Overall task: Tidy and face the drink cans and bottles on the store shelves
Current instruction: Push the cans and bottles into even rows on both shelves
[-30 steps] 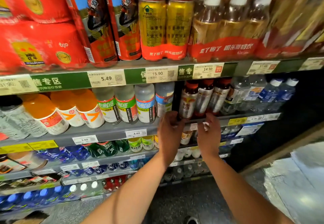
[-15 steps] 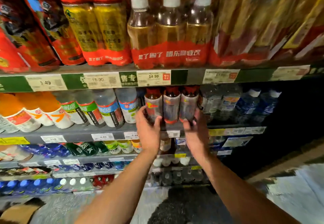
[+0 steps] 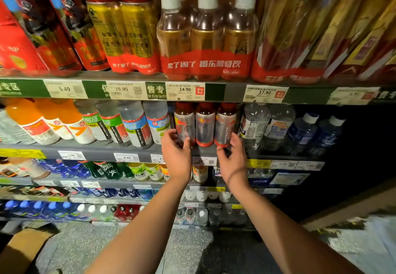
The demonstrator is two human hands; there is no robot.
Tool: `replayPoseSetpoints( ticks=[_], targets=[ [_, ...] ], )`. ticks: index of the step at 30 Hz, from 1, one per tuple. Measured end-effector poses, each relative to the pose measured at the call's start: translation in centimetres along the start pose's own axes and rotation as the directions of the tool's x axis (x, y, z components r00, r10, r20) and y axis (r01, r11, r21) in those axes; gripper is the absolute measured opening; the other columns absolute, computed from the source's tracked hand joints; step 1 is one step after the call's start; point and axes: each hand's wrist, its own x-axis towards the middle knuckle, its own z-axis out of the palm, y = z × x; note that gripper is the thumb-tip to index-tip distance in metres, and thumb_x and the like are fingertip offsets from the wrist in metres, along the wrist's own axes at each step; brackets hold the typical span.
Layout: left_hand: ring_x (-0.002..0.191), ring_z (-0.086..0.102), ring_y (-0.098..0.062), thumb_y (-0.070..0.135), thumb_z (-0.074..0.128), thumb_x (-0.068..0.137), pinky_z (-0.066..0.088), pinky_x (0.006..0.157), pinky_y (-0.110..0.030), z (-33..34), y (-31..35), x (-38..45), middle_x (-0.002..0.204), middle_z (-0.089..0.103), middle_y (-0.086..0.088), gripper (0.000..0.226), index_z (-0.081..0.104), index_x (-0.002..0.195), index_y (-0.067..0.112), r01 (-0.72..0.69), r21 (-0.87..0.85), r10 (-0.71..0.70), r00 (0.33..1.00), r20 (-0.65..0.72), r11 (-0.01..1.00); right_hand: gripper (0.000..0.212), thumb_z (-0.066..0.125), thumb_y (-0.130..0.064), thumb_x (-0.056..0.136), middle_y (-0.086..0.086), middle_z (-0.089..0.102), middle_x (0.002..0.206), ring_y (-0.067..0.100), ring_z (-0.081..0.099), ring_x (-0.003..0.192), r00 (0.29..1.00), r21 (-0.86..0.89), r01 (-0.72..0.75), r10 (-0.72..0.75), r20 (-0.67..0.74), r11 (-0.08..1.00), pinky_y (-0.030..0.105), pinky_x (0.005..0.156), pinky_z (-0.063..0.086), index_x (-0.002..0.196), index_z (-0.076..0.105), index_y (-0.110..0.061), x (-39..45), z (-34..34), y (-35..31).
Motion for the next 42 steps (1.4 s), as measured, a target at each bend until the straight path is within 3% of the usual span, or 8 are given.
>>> replayPoseSetpoints(
  ticks=[5, 9, 15, 21, 25, 32, 37, 42],
  targets=[
    [0.094, 0.06, -0.018, 0.016, 0.075, 0.087, 0.051, 0.088, -0.033, 0.8, 1.0, -3.0, 0.101, 0.059, 0.0, 0.03, 0.054, 0.108, 0.02, -0.071, -0.065, 0.078, 0.991, 0.106, 0.995, 0.044, 0.063, -0.015, 0.094, -0.004, 0.058, 0.123, -0.001, 0.058, 0.104, 0.98, -0.002, -0.054, 0.052, -0.192, 0.999, 0.011, 0.083, 0.044, 0.136, 0.049, -0.016, -1.5, -2.4, 0.9],
    [0.092, 0.062, -0.013, 0.017, 0.076, 0.086, 0.051, 0.083, -0.027, 3.0, 1.5, -5.4, 0.1, 0.062, 0.001, 0.032, 0.057, 0.11, 0.025, -0.022, -0.167, 0.077, 0.939, 0.334, 0.986, 0.034, 0.062, -0.024, 0.092, 0.001, 0.059, 0.119, 0.016, 0.06, 0.106, 0.933, -0.012, -0.017, 0.011, -0.359, 1.0, 0.042, 0.089, 0.053, 0.124, 0.052, -0.025, -1.9, -5.5, 2.1],
    [0.113, 0.059, -0.002, 0.025, 0.077, 0.087, 0.047, 0.102, -0.024, 6.7, 2.8, -7.4, 0.122, 0.063, 0.009, 0.046, 0.057, 0.129, 0.023, 0.037, -0.091, 0.012, 0.873, 0.488, 0.995, 0.029, 0.062, -0.016, 0.094, 0.005, 0.058, 0.12, 0.023, 0.059, 0.108, 0.876, -0.03, -0.05, 0.03, -0.482, 0.998, 0.04, 0.09, 0.051, 0.121, 0.052, -0.017, -0.1, -9.7, 2.4],
    [0.126, 0.055, -0.017, 0.033, 0.08, 0.083, 0.047, 0.107, -0.035, 10.6, 4.7, -8.1, 0.135, 0.059, -0.002, 0.066, 0.053, 0.14, 0.015, -0.02, 0.026, 0.009, 0.933, 0.359, 0.999, 0.047, 0.058, -0.022, 0.094, 0.002, 0.06, 0.125, 0.011, 0.059, 0.107, 0.948, -0.026, -0.015, 0.006, -0.32, 1.0, 0.011, 0.086, 0.045, 0.138, 0.045, -0.015, 1.6, -10.9, 3.0],
    [0.118, 0.059, -0.019, 0.027, 0.079, 0.084, 0.049, 0.099, -0.034, 12.0, 5.5, -8.6, 0.125, 0.064, -0.001, 0.052, 0.06, 0.13, 0.013, -0.063, 0.094, 0.04, 0.972, 0.231, 0.994, 0.057, 0.06, -0.018, 0.096, 0.009, 0.052, 0.145, 0.021, 0.051, 0.132, 0.977, 0.006, -0.029, 0.03, -0.211, 1.0, 0.032, 0.105, 0.044, 0.149, 0.038, -0.012, 2.8, -11.3, 4.0],
    [0.097, 0.064, -0.015, 0.022, 0.08, 0.083, 0.054, 0.087, -0.032, 13.7, 5.8, -10.4, 0.108, 0.064, 0.001, 0.039, 0.062, 0.117, 0.018, -0.005, -0.011, 0.005, 1.0, 0.028, 1.0, 0.037, 0.057, -0.026, 0.097, -0.015, 0.061, 0.122, 0.009, 0.059, 0.113, 0.982, 0.034, 0.061, -0.053, -0.183, 0.998, 0.037, 0.101, 0.05, 0.133, 0.053, -0.023, 2.3, -14.7, 5.5],
    [0.079, 0.065, -0.003, 0.022, 0.077, 0.088, 0.054, 0.075, -0.026, 16.6, 7.3, -15.0, 0.089, 0.069, 0.004, 0.017, 0.067, 0.101, 0.016, -0.05, -0.053, 0.062, 0.968, 0.245, 0.997, 0.043, 0.056, -0.031, 0.091, 0.013, 0.054, 0.124, 0.028, 0.055, 0.117, 0.872, -0.08, 0.149, -0.169, -0.46, 0.986, 0.045, 0.102, 0.046, 0.127, 0.05, -0.009, 3.5, -20.4, 8.0],
    [0.099, 0.069, -0.014, 0.03, 0.077, 0.087, 0.056, 0.085, -0.029, 19.9, 8.6, -17.2, 0.112, 0.073, -0.001, 0.044, 0.064, 0.126, 0.012, -0.072, 0.07, 0.043, 0.937, 0.347, 0.995, 0.066, 0.066, -0.022, 0.09, 0.008, 0.058, 0.137, 0.023, 0.057, 0.125, 0.961, -0.054, 0.0, -0.015, -0.278, 0.999, 0.032, 0.102, 0.046, 0.148, 0.035, -0.013, 6.2, -22.8, 8.6]
  ],
)
